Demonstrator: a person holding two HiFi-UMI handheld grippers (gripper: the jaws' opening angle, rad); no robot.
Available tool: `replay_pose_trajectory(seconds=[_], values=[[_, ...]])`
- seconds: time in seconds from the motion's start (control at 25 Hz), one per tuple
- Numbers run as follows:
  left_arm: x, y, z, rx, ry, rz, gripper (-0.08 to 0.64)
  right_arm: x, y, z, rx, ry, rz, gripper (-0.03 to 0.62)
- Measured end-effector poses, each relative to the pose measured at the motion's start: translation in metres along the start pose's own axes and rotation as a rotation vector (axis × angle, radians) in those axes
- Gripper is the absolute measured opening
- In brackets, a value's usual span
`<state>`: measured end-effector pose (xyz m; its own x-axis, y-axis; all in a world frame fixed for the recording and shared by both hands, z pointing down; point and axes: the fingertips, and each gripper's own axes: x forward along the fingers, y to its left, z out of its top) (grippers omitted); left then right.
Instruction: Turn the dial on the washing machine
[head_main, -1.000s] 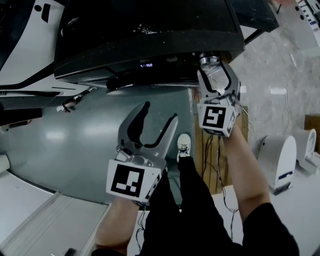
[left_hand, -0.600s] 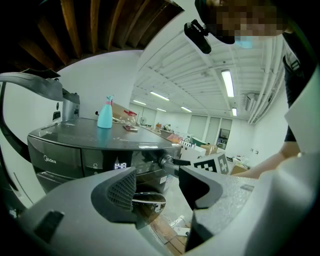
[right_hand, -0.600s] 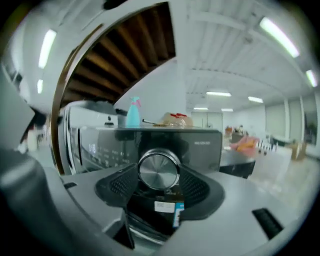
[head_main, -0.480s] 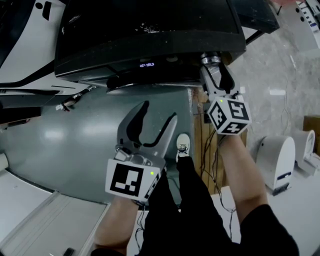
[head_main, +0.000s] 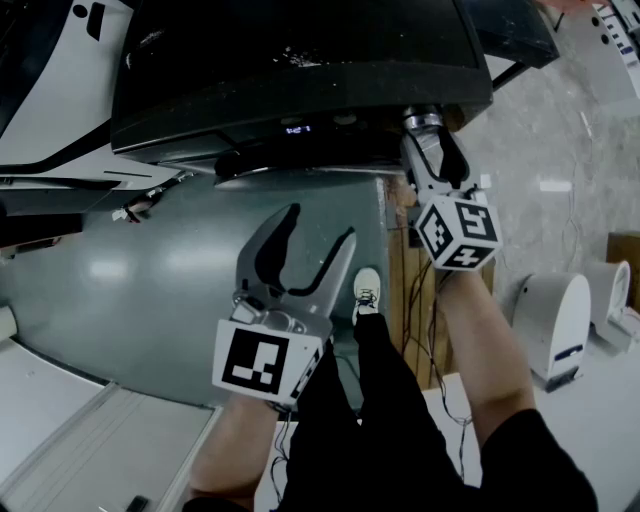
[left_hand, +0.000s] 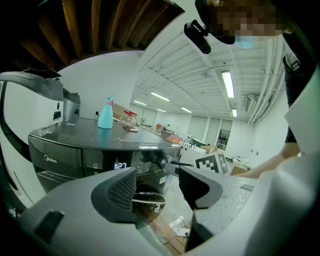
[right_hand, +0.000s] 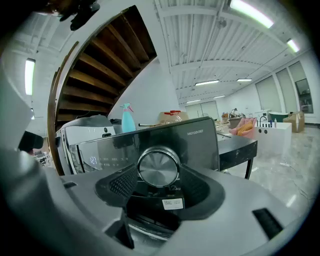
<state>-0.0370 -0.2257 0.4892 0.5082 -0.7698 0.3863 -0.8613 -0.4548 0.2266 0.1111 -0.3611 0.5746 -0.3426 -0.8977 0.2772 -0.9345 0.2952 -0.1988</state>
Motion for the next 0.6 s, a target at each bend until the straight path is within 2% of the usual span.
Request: replay_pose_trajectory(seconds=[0.6], values=[[-0.0011, -0.0004, 0.0029, 0.0, -0.01, 0.001, 0.25, -0.0014, 0.0025, 0.0051, -0.018, -0.009, 0.012, 0.285]])
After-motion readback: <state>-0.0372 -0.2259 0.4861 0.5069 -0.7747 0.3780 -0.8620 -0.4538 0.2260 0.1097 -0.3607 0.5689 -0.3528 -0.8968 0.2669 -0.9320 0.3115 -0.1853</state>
